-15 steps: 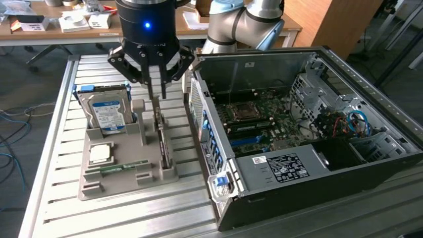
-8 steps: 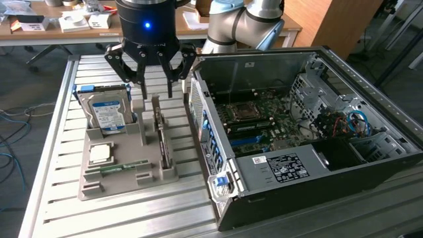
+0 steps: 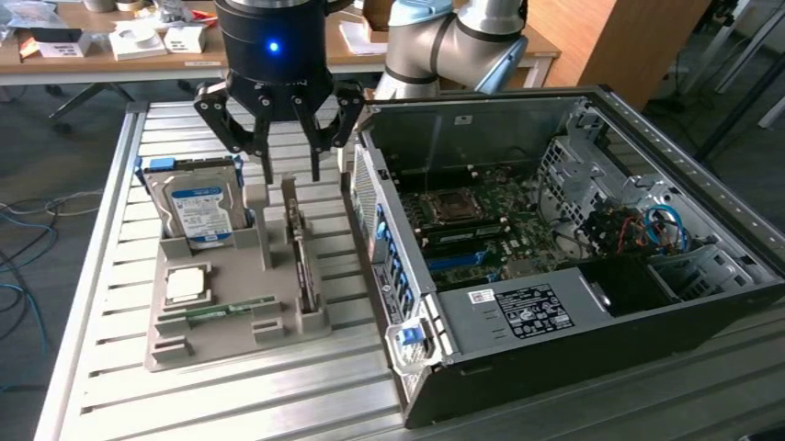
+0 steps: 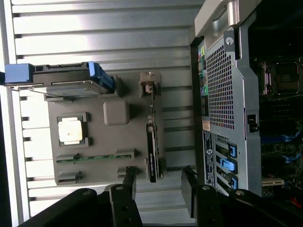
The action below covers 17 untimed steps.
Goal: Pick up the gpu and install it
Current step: 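Pick up the gpu and move the gpu toward the slot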
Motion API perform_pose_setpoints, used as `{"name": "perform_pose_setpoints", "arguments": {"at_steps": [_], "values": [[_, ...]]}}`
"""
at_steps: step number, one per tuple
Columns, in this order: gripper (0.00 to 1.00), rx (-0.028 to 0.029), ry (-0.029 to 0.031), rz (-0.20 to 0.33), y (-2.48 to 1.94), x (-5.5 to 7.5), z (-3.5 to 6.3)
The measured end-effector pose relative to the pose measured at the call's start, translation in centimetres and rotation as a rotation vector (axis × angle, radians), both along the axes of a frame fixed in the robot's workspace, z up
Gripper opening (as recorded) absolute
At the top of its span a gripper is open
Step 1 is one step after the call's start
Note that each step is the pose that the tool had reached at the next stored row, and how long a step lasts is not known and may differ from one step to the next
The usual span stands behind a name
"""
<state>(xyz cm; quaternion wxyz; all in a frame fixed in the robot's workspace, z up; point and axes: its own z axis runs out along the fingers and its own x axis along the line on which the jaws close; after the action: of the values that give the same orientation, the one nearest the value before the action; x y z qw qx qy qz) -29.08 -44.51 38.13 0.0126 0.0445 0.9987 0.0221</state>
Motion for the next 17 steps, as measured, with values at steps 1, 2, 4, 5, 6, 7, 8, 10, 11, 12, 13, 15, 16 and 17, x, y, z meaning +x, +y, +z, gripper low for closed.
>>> {"name": "perform_pose_setpoints", "arguments": {"at_steps": [1, 2, 4, 5, 6, 7, 8, 10, 11, 12, 13, 15, 16, 17], "values": [[0.51, 0.0, 0.0, 0.0, 0.0, 0.0, 0.0], [0.51, 0.0, 0.0, 0.0, 0.0, 0.0, 0.0], [0.51, 0.0002, -0.0002, 0.0, 0.0, 0.0, -0.14], [0.51, 0.0001, -0.0001, 0.0, 0.0, 0.0, -0.29], [0.51, 0.0001, 0.0, 0.0, 0.0, 0.0, -0.45], [0.51, 0.0001, -0.0001, 0.0, 0.0, 0.0, -0.63], [0.51, 0.0001, -0.0001, 0.0, 0.0, 0.0, -0.82], [0.51, 0.0001, -0.0001, 0.0, 0.0, 0.0, -1.17], [0.51, 0.0, 0.0, 0.0, 0.0, 0.0, -1.37], [0.51, 0.0, 0.0, 0.0, 0.0, 0.0, -1.55], [0.51, 0.0, 0.0, 0.0, 0.0, 0.0, -1.73], [0.51, 0.0, 0.0001, 0.0, 0.0, 0.0, -2.09], [0.51, 0.0, 0.0001, 0.0, 0.0, 0.0, -2.27], [0.51, 0.0001, 0.0002, 0.0, 0.0, 0.0, -2.46]]}}
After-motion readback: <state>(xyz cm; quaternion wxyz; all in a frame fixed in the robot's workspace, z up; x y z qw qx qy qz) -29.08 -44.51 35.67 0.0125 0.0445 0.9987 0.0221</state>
